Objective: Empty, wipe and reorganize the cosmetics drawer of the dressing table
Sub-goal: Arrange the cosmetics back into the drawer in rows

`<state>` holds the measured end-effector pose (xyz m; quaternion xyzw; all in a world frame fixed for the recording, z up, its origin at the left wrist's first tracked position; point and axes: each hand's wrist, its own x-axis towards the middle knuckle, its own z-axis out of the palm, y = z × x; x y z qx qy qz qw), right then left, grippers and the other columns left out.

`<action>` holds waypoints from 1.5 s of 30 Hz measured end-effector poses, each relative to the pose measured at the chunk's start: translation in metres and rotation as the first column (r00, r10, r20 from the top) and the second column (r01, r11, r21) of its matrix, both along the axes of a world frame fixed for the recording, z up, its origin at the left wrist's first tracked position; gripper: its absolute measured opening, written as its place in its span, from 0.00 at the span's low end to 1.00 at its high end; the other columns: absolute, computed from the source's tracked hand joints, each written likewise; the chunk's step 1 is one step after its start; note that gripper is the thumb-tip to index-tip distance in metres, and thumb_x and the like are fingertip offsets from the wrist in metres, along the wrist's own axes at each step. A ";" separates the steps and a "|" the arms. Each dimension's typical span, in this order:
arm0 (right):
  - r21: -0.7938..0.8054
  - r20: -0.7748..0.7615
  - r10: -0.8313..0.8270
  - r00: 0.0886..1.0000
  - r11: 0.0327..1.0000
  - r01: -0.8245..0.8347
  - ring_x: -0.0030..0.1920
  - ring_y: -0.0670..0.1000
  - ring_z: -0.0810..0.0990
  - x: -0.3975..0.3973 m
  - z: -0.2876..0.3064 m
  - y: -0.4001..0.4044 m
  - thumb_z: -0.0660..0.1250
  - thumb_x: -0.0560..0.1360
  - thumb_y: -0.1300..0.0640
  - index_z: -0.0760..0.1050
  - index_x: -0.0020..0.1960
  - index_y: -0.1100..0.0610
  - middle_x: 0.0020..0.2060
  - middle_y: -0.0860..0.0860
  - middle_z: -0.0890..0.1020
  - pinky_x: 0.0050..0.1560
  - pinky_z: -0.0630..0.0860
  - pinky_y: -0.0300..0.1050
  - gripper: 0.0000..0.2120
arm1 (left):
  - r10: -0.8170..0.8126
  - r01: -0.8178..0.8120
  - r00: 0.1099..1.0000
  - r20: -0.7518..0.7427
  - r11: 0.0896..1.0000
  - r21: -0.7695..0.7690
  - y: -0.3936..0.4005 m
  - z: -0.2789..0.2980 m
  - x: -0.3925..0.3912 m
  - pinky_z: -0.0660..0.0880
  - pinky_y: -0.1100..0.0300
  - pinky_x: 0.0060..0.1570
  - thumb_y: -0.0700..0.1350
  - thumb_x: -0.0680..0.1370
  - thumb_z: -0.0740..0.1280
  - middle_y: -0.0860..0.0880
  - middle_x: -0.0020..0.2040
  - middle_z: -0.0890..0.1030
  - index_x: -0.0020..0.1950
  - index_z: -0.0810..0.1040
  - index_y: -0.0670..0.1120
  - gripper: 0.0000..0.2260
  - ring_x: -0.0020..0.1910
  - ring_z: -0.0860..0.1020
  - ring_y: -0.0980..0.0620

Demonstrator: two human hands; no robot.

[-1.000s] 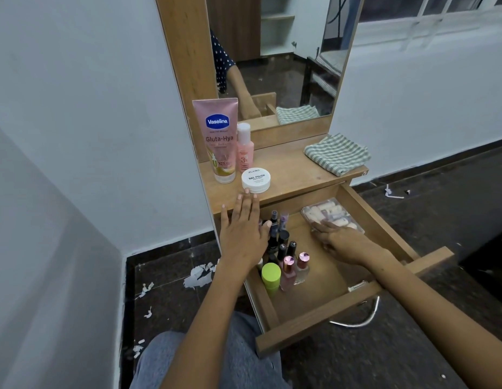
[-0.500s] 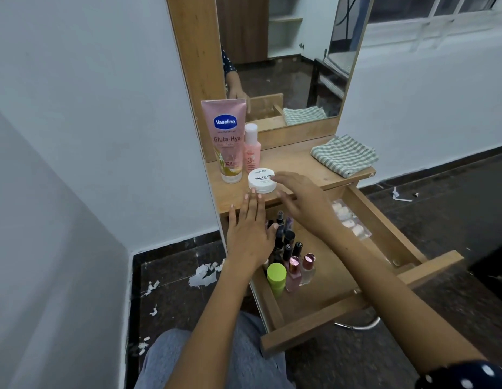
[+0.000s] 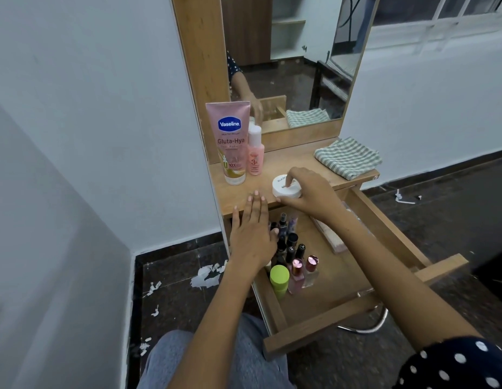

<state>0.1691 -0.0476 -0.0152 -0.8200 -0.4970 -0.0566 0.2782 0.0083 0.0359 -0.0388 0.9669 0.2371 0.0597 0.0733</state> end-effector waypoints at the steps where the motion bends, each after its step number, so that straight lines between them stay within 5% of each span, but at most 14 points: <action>1: 0.006 -0.016 -0.002 1.000 1.000 0.002 0.44 0.52 0.74 0.000 0.003 -0.009 0.74 0.67 0.46 0.71 0.46 0.54 0.45 0.51 0.78 0.38 0.65 0.44 0.17 | 0.001 -0.001 1.000 0.000 1.000 0.002 0.000 0.000 0.000 0.33 0.50 0.71 0.52 0.82 0.52 0.46 0.77 0.36 0.78 0.38 0.44 0.31 0.76 0.36 0.50; 9: 0.062 -0.213 -0.091 0.973 0.992 0.106 0.50 0.49 0.79 0.007 0.001 -0.096 0.78 0.62 0.51 0.71 0.41 0.51 0.48 0.49 0.82 0.41 0.78 0.52 0.17 | 0.004 -0.004 1.000 -0.007 1.000 0.027 0.000 -0.004 0.001 0.33 0.50 0.70 0.52 0.82 0.51 0.46 0.77 0.35 0.77 0.37 0.43 0.31 0.76 0.35 0.50; 11: -0.005 -0.214 -0.127 0.969 0.992 0.129 0.47 0.52 0.79 0.010 -0.008 -0.109 0.78 0.61 0.54 0.71 0.38 0.52 0.44 0.51 0.82 0.39 0.77 0.54 0.17 | 0.007 -0.007 1.000 -0.007 1.000 0.027 0.000 -0.004 0.001 0.32 0.50 0.70 0.53 0.82 0.50 0.46 0.77 0.34 0.77 0.36 0.43 0.31 0.75 0.35 0.50; 15: -0.209 -0.173 -0.184 0.967 0.967 0.147 0.46 0.51 0.77 0.016 -0.026 -0.123 0.78 0.60 0.51 0.69 0.35 0.51 0.43 0.49 0.79 0.37 0.72 0.43 0.17 | 0.009 -0.009 1.000 0.001 1.000 0.030 0.000 -0.004 0.000 0.32 0.50 0.70 0.53 0.82 0.51 0.46 0.77 0.34 0.77 0.37 0.43 0.31 0.76 0.35 0.49; 18: -0.330 -0.118 -0.252 0.960 0.922 0.202 0.46 0.51 0.75 0.014 -0.031 -0.127 0.77 0.60 0.47 0.69 0.35 0.50 0.43 0.49 0.76 0.40 0.73 0.46 0.17 | 0.010 -0.010 1.000 -0.003 1.000 0.025 -0.001 -0.004 0.000 0.32 0.50 0.70 0.53 0.82 0.50 0.46 0.77 0.34 0.77 0.36 0.43 0.31 0.76 0.35 0.49; 26: -0.575 0.061 -0.394 0.917 0.737 0.355 0.48 0.56 0.78 -0.006 -0.041 -0.127 0.71 0.67 0.42 0.73 0.47 0.56 0.52 0.55 0.73 0.44 0.71 0.45 0.19 | 0.011 -0.011 1.000 0.008 0.999 0.032 0.000 -0.005 0.001 0.32 0.51 0.69 0.53 0.82 0.50 0.46 0.77 0.35 0.77 0.37 0.43 0.31 0.76 0.35 0.50; 30: -0.666 0.033 -0.443 0.896 0.659 0.350 0.50 0.55 0.78 -0.009 -0.040 -0.127 0.71 0.68 0.46 0.72 0.51 0.56 0.55 0.55 0.71 0.48 0.72 0.45 0.18 | 0.012 -0.012 1.000 0.014 0.999 0.032 0.000 -0.005 0.001 0.32 0.51 0.69 0.54 0.82 0.50 0.46 0.77 0.35 0.77 0.37 0.43 0.31 0.75 0.35 0.50; 37: -0.765 0.206 -0.407 0.890 0.499 0.406 0.57 0.54 0.79 -0.019 -0.031 -0.123 0.67 0.74 0.55 0.71 0.61 0.55 0.59 0.53 0.76 0.51 0.75 0.45 0.16 | 0.007 -0.007 1.000 0.008 1.000 0.028 0.001 -0.005 0.001 0.31 0.50 0.68 0.54 0.83 0.50 0.46 0.77 0.34 0.77 0.36 0.44 0.31 0.75 0.35 0.50; 39: -0.761 0.177 -0.393 0.902 0.527 0.379 0.56 0.53 0.79 -0.025 -0.019 -0.117 0.68 0.74 0.50 0.73 0.60 0.53 0.58 0.52 0.78 0.53 0.76 0.45 0.16 | 0.008 -0.008 1.000 0.008 1.000 0.023 0.001 -0.006 0.001 0.31 0.50 0.69 0.54 0.83 0.50 0.46 0.77 0.34 0.77 0.37 0.44 0.31 0.75 0.35 0.50; 41: -0.656 0.110 -0.370 0.922 0.670 0.347 0.52 0.50 0.80 -0.034 -0.006 -0.102 0.68 0.73 0.46 0.78 0.55 0.50 0.54 0.49 0.80 0.52 0.78 0.45 0.13 | 0.010 -0.010 1.000 0.004 1.000 0.021 0.000 -0.005 0.001 0.31 0.51 0.69 0.54 0.83 0.49 0.46 0.77 0.34 0.77 0.37 0.44 0.30 0.75 0.35 0.50; 45: -0.155 -0.136 -0.257 0.957 0.959 0.236 0.41 0.43 0.80 -0.047 0.016 -0.051 0.70 0.73 0.48 0.81 0.44 0.51 0.40 0.44 0.83 0.43 0.79 0.42 0.07 | 0.004 -0.004 1.000 0.002 0.999 0.039 0.001 -0.001 0.000 0.34 0.50 0.71 0.54 0.83 0.49 0.46 0.77 0.36 0.78 0.38 0.44 0.30 0.76 0.36 0.50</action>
